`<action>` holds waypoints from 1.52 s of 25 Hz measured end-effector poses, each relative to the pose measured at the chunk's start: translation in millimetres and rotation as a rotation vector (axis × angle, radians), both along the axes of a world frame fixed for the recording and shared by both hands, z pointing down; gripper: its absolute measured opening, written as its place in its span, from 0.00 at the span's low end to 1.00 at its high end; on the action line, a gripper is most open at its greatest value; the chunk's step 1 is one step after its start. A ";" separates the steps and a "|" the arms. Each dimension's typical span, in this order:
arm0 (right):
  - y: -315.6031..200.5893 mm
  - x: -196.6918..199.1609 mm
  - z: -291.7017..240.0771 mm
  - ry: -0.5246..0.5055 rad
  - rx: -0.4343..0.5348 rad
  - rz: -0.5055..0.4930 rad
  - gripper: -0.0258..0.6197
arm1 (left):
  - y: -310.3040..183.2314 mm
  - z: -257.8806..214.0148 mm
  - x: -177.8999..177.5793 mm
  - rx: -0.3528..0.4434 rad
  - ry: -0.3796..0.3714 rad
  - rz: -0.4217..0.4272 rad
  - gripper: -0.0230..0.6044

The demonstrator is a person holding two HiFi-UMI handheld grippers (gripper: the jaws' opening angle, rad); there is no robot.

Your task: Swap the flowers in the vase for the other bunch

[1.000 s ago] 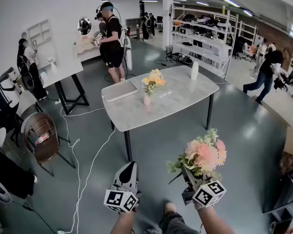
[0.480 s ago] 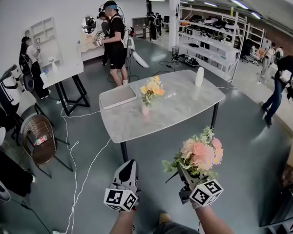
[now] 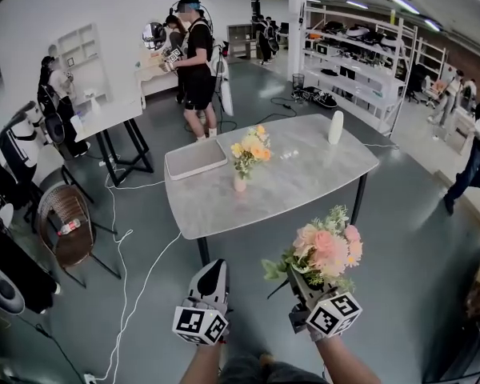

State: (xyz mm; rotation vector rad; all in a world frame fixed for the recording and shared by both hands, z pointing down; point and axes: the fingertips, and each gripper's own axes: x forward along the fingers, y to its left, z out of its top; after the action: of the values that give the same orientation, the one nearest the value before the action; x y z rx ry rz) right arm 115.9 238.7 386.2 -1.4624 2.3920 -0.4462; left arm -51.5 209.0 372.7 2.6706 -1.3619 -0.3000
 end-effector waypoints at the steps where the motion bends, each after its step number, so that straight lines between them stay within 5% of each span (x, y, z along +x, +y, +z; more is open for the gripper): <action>1: -3.1 -0.4 0.6 -0.002 0.000 -0.002 0.14 | -2.9 0.9 -1.0 0.000 -0.001 -0.003 0.06; 23: -114.9 14.9 13.0 0.004 0.001 0.039 0.14 | -121.2 19.8 42.6 -0.007 -0.009 0.085 0.06; 38: -208.8 -6.6 19.4 0.046 0.002 0.087 0.14 | -220.9 31.8 40.7 -0.033 -0.031 0.178 0.06</action>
State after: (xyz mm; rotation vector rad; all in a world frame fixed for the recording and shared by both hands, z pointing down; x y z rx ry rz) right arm 109.4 29.9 405.6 -1.5854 2.3516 -0.3933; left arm -10.8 -11.9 404.5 2.7547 -1.1163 -0.2150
